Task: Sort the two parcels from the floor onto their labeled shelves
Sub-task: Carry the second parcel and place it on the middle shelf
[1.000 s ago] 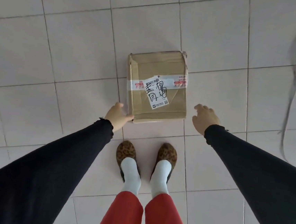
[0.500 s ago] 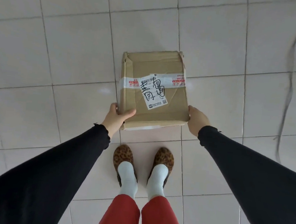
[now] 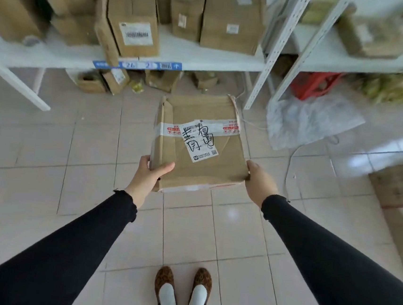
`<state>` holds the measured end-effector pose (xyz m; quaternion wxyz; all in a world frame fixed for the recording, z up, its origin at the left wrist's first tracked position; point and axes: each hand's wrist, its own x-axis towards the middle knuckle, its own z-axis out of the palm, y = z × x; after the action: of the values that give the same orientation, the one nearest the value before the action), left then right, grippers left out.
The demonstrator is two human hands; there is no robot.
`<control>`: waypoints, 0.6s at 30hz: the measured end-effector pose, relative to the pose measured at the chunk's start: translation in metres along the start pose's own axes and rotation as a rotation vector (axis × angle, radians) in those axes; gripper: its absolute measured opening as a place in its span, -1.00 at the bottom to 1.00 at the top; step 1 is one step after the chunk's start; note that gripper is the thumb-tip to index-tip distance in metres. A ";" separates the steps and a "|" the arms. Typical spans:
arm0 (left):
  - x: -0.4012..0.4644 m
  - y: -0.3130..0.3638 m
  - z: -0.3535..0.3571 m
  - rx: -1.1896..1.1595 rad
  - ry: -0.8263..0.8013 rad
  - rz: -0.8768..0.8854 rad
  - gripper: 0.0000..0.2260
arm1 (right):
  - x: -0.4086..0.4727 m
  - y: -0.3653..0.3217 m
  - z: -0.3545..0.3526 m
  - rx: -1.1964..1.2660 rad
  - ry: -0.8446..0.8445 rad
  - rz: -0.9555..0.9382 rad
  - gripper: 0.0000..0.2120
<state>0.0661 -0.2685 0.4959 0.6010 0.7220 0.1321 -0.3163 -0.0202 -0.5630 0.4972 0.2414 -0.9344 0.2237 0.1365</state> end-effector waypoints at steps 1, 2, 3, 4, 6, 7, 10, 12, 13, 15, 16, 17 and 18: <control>-0.014 0.031 -0.004 0.004 -0.008 0.049 -0.43 | -0.006 -0.015 -0.032 -0.018 0.030 -0.027 -0.74; -0.027 0.060 -0.008 0.007 -0.014 0.099 -0.43 | -0.012 -0.029 -0.062 -0.035 0.061 -0.058 -0.78; -0.039 0.086 -0.012 0.008 -0.021 0.151 -0.44 | -0.017 -0.042 -0.090 -0.049 0.094 -0.087 -0.81; -0.052 0.112 -0.014 0.005 -0.025 0.198 -0.44 | -0.022 -0.053 -0.117 -0.055 0.132 -0.112 -0.83; -0.071 0.157 -0.016 -0.005 -0.018 0.279 -0.47 | -0.029 -0.072 -0.163 -0.054 0.216 -0.158 -0.85; -0.079 0.177 -0.017 -0.012 -0.014 0.311 -0.48 | -0.033 -0.080 -0.183 -0.055 0.256 -0.178 -0.84; -0.096 0.228 -0.014 -0.051 -0.029 0.380 -0.47 | -0.036 -0.095 -0.234 -0.077 0.354 -0.236 -0.80; -0.099 0.254 -0.012 -0.091 -0.053 0.387 -0.47 | -0.033 -0.099 -0.262 -0.116 0.403 -0.268 -0.80; -0.098 0.266 -0.010 -0.098 -0.059 0.393 -0.45 | -0.030 -0.100 -0.274 -0.138 0.419 -0.276 -0.82; -0.091 0.290 -0.006 -0.122 -0.065 0.387 -0.35 | -0.017 -0.099 -0.294 -0.167 0.442 -0.295 -0.84; -0.087 0.302 -0.004 -0.142 -0.064 0.379 -0.32 | -0.008 -0.098 -0.303 -0.172 0.450 -0.307 -0.84; -0.081 0.313 -0.001 -0.161 -0.064 0.375 -0.32 | 0.001 -0.098 -0.311 -0.175 0.458 -0.318 -0.82; -0.075 0.325 0.002 -0.181 -0.064 0.380 -0.35 | 0.011 -0.098 -0.320 -0.176 0.464 -0.330 -0.79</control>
<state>0.1934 -0.3352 0.7967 0.7160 0.6667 0.0024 -0.2068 0.0839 -0.6548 0.8023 0.1205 -0.9817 0.1054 -0.1030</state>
